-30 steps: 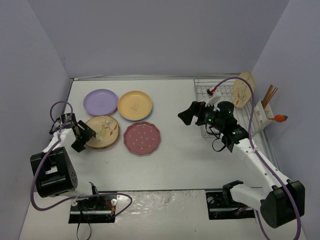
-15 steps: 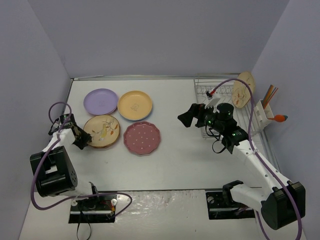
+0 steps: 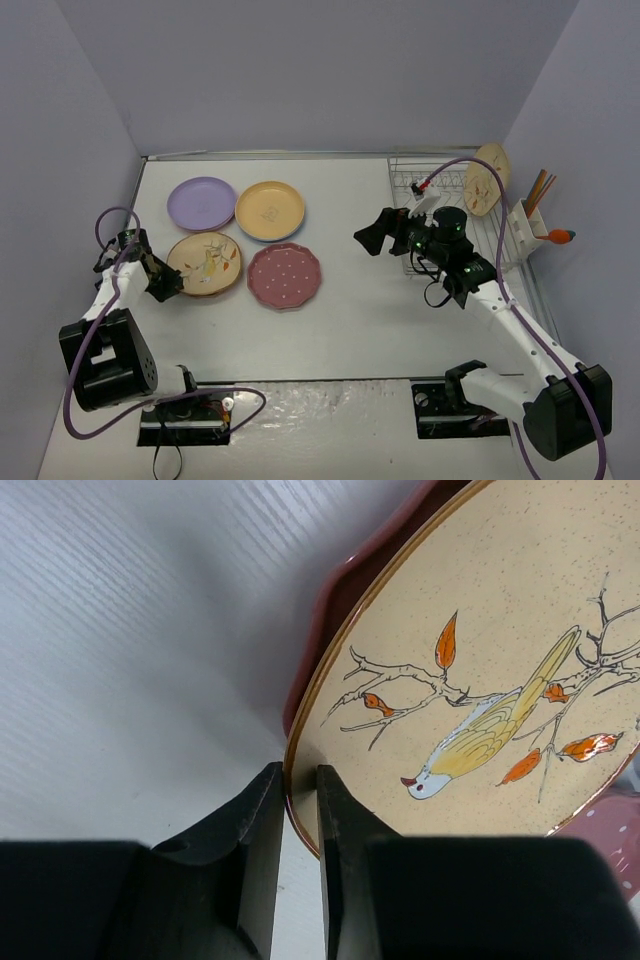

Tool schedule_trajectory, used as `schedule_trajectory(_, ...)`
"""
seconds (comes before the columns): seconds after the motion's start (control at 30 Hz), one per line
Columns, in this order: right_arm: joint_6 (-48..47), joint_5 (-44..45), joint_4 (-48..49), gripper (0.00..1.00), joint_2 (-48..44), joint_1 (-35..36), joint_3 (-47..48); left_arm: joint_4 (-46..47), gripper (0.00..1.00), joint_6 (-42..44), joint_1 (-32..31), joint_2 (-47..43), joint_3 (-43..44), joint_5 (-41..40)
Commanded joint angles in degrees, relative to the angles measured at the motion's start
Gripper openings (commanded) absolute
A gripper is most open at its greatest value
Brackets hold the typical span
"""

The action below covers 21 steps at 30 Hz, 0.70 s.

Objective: Load the plates into the dish rack

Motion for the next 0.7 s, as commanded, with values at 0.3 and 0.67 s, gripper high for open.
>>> schedule_trajectory(0.3,0.83,-0.52,3.64,1.00,-0.29,2.14,1.87,-6.17,0.00,-8.03,-0.24,-7.92,0.11,12.91)
schedule_trajectory(0.67,0.99,0.77,3.56,1.00,0.47,3.89,2.29,-6.64,0.00,-12.71,-0.34,-13.83,-4.25,18.79)
